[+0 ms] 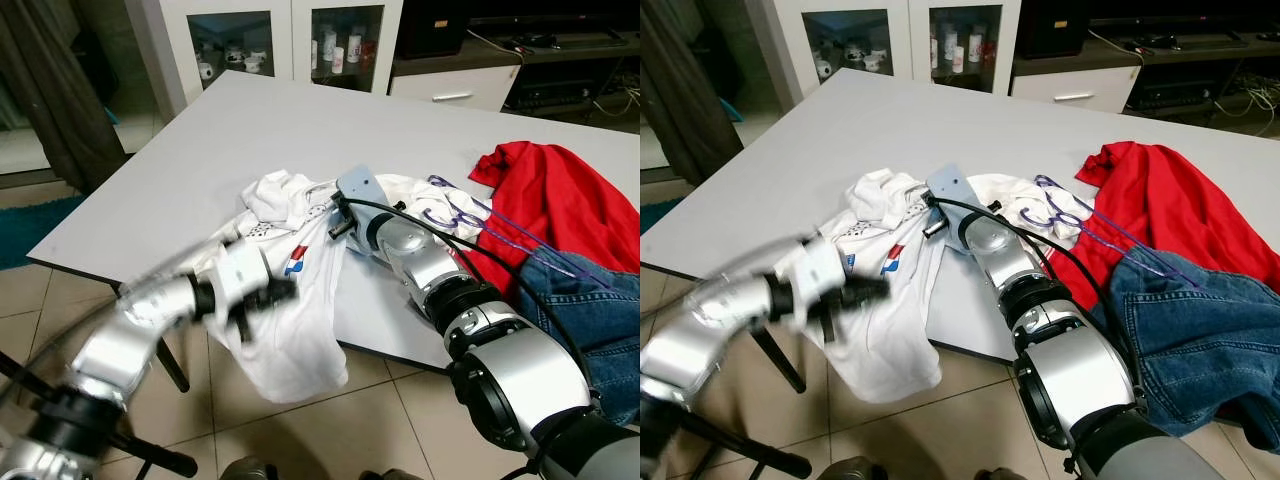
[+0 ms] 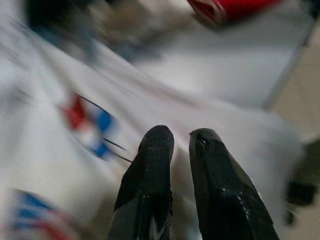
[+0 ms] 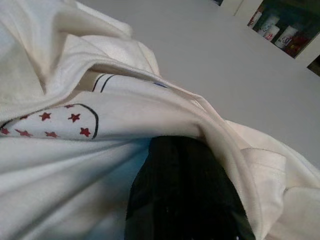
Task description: Hang hanger
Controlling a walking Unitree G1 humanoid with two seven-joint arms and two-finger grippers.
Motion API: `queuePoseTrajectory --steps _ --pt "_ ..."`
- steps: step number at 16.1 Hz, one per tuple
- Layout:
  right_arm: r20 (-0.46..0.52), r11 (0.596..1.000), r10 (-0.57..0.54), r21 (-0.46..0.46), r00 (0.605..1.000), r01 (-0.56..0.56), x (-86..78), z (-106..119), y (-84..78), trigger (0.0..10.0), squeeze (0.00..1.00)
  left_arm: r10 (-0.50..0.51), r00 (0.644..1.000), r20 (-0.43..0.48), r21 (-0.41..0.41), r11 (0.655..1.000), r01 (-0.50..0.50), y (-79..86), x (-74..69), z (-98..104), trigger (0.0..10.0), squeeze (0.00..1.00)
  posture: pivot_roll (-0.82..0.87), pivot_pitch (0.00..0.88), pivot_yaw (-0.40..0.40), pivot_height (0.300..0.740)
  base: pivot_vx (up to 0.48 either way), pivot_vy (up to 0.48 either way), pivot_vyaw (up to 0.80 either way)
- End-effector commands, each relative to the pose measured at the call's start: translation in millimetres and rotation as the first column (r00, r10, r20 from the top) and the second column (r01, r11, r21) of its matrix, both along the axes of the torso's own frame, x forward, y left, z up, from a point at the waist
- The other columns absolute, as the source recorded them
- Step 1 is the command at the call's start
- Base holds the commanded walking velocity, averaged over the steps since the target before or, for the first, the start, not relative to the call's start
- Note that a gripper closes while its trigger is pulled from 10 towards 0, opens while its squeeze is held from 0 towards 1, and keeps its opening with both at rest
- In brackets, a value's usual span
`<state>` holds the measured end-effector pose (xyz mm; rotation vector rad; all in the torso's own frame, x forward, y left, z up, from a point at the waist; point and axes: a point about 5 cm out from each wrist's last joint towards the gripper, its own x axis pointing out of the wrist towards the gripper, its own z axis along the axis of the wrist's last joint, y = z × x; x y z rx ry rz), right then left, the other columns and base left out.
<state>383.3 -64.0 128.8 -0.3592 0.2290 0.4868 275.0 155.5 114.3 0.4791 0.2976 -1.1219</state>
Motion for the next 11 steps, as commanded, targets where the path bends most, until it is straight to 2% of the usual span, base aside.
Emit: queuePoseTrajectory --steps 1,3,5,6,7,9,10,11 --pt "0.046 0.998 0.012 0.068 0.999 -0.015 6.1 18.2 0.8 10.0 0.00 -0.002 0.999 -0.052 0.061 0.998 0.006 1.1 -0.5 -12.5 10.0 0.00 0.07 0.000 -0.005 0.740 0.000 0.000 0.00" --pt "0.058 0.994 0.039 0.100 0.998 -0.045 7.2 24.7 1.9 10.0 0.00 0.018 0.995 -0.098 0.104 0.995 -0.008 3.1 1.0 -23.2 10.0 0.00 0.07 0.000 -0.003 0.740 0.000 0.000 0.00" --pt "0.070 0.991 0.052 0.120 0.996 -0.060 8.8 30.4 -1.4 10.0 0.00 0.089 0.993 -0.077 0.168 0.983 -0.075 9.3 10.1 -29.4 10.0 0.00 0.06 0.000 0.000 0.740 0.000 0.000 0.00" --pt "0.075 0.989 0.052 0.136 0.996 -0.062 10.2 33.9 -6.1 10.0 0.00 0.156 0.988 -0.022 0.206 0.967 -0.148 14.5 20.2 -29.6 10.0 0.00 0.06 0.000 0.000 0.740 0.000 0.000 0.00" --pt "0.077 0.988 0.053 0.142 0.996 -0.064 10.6 35.3 -7.9 10.0 0.00 0.184 0.983 0.008 0.220 0.959 -0.181 17.0 24.6 -28.9 10.0 0.00 0.05 0.000 0.004 0.740 0.000 0.000 0.00" --pt "0.077 0.988 0.053 0.142 0.996 -0.064 10.6 35.3 -7.9 10.0 0.00 0.184 0.983 0.008 0.220 0.959 -0.181 17.0 24.6 -28.9 10.0 0.00 0.05 0.000 0.004 0.740 0.000 0.000 0.00" --pt "0.085 0.975 0.109 0.184 0.990 -0.123 10.5 43.9 -19.0 10.0 0.00 0.281 0.953 0.111 0.211 0.931 -0.299 23.3 44.3 -23.2 10.0 0.00 0.05 0.000 0.008 0.740 0.000 0.000 0.00" --pt "0.090 0.967 0.143 0.201 0.986 -0.158 9.7 47.9 -22.3 10.0 0.00 0.301 0.945 0.130 0.210 0.923 -0.323 25.0 48.4 -22.3 10.0 0.00 0.05 0.000 0.008 0.740 0.000 0.000 0.00"
